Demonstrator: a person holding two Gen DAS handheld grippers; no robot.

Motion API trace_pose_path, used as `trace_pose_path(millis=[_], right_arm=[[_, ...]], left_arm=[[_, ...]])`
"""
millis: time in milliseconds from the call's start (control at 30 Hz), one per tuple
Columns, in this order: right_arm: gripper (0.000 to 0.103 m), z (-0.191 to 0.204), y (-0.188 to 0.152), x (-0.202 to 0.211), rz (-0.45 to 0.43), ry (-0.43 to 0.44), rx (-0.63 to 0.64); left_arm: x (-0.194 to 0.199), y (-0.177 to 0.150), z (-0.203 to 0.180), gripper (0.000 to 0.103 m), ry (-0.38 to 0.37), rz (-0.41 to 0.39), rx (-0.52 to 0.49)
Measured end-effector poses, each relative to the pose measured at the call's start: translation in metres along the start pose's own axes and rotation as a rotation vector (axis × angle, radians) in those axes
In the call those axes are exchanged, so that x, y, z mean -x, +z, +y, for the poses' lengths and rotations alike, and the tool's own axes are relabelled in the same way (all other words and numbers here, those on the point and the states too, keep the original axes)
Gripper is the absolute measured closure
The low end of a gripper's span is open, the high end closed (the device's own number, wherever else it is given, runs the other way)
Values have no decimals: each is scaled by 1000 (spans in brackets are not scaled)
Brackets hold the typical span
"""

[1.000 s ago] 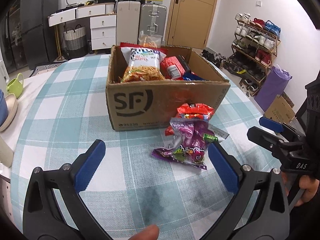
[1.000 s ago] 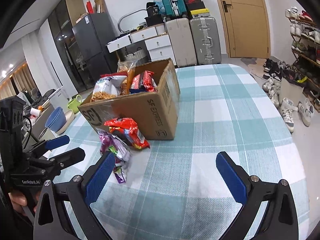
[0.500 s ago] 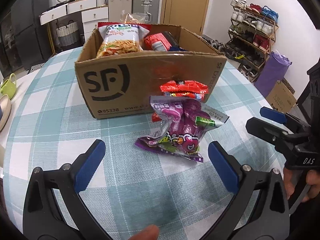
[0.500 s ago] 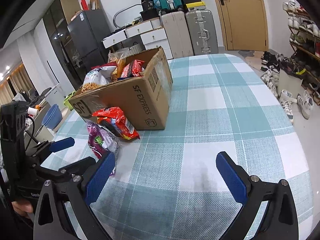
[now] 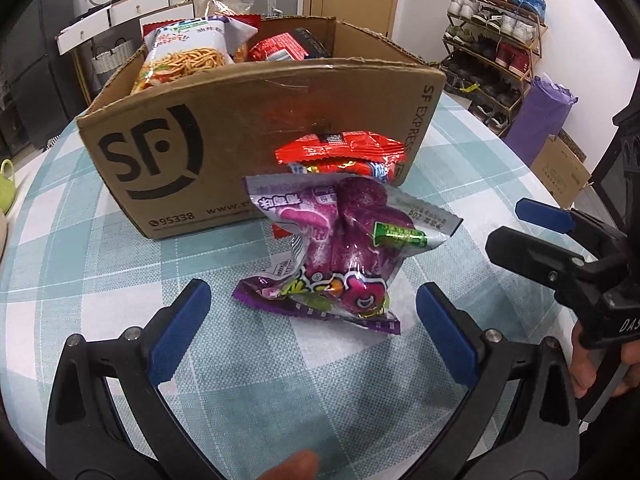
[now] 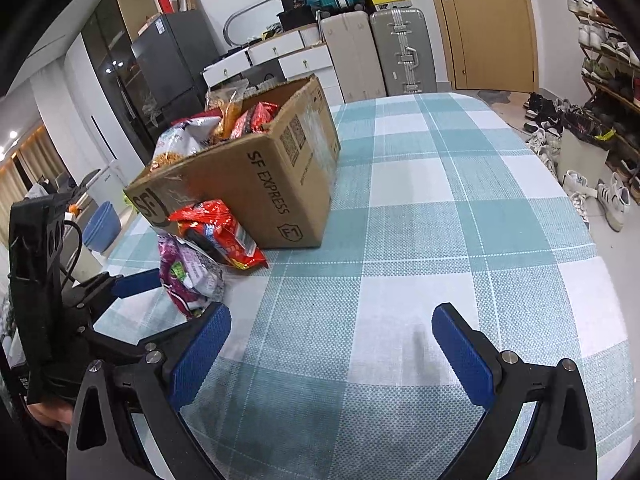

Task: Organize snacks
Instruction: 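Move both open grippers back toward the remaining snacks beside the box, then grasp the purple candy bag with the left gripper while the right grasps the red wafer pack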

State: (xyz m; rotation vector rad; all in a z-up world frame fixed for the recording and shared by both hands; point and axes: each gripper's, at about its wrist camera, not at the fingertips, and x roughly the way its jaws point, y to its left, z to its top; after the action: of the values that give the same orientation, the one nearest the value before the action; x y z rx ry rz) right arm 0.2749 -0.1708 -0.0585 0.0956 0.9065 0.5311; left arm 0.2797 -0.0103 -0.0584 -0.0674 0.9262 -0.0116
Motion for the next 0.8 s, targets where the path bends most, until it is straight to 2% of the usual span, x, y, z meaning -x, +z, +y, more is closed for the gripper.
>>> trace_pose_path(millis=[167, 333, 400, 433, 467, 500, 533, 633, 800], right_arm=[[1, 0, 0, -2, 15, 9, 9], [1, 11, 1, -2, 10, -43, 68], [1, 17, 1, -3, 17, -53, 89], [1, 20, 2, -4, 24, -56, 96], [1, 21, 2, -6, 33, -58, 100], [1, 23, 2, -7, 40, -60, 101], [1, 25, 2, -8, 44, -61, 99], [1, 31, 5, -11, 48, -72, 96], [1, 42, 13, -19, 56, -42, 82]], left_arm=[[-14, 7, 0, 1, -1, 8, 11], [-20, 17, 5, 4, -34, -18, 34], [-24, 20, 10, 16, -50, -15, 50], [-27, 21, 12, 19, -71, -14, 58], [-28, 21, 14, 27, -86, -17, 66], [-29, 22, 16, 41, -116, -26, 72], [-28, 21, 17, 48, -139, -37, 74], [-27, 22, 24, 52, -142, -66, 86], [-26, 22, 46, 53, -158, -62, 155]])
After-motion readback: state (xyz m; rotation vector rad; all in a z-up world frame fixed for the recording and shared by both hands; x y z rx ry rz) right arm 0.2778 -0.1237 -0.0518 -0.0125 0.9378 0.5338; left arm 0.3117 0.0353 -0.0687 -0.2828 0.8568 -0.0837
